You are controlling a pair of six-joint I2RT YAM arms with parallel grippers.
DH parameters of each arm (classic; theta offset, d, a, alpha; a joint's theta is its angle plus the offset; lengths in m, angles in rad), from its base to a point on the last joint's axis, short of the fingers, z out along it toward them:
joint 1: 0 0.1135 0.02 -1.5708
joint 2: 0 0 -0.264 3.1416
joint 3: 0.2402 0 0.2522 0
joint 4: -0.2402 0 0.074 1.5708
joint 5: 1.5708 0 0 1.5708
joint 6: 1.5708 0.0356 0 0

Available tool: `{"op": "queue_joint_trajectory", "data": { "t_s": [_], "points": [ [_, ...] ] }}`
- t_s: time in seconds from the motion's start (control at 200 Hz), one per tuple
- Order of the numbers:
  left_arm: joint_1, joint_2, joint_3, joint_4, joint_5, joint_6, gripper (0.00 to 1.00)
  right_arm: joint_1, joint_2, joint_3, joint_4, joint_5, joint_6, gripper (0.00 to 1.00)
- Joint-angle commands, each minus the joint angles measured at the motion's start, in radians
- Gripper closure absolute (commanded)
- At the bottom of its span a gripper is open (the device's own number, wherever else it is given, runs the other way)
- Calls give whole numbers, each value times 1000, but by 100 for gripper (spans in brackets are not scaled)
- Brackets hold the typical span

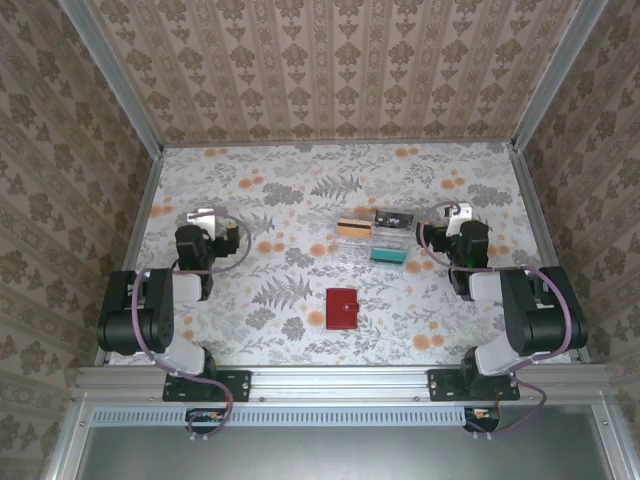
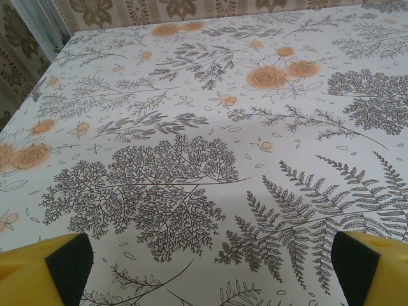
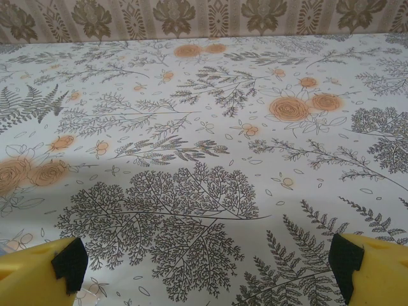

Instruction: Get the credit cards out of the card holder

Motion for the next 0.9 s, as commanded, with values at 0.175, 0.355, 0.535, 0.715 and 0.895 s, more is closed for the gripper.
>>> {"op": "queue_joint_trajectory", "data": {
  "t_s": [0.175, 0.355, 0.535, 0.715, 0.895],
  "points": [
    [3, -2, 3, 27, 21, 9, 0, -4, 4, 0, 28, -25, -11, 0],
    [4, -2, 3, 29, 22, 10, 0, -4, 6, -1, 28, -25, -11, 0],
    [11, -4, 6, 24, 34, 4, 0, -4, 5, -1, 28, -26, -10, 0],
    [12, -2, 6, 22, 36, 4, 0, -4, 5, 0, 28, -25, -10, 0],
    [12, -18, 13, 8, 39, 9, 0, -2, 0, 3, 18, 47, 17, 0]
  ]
}}
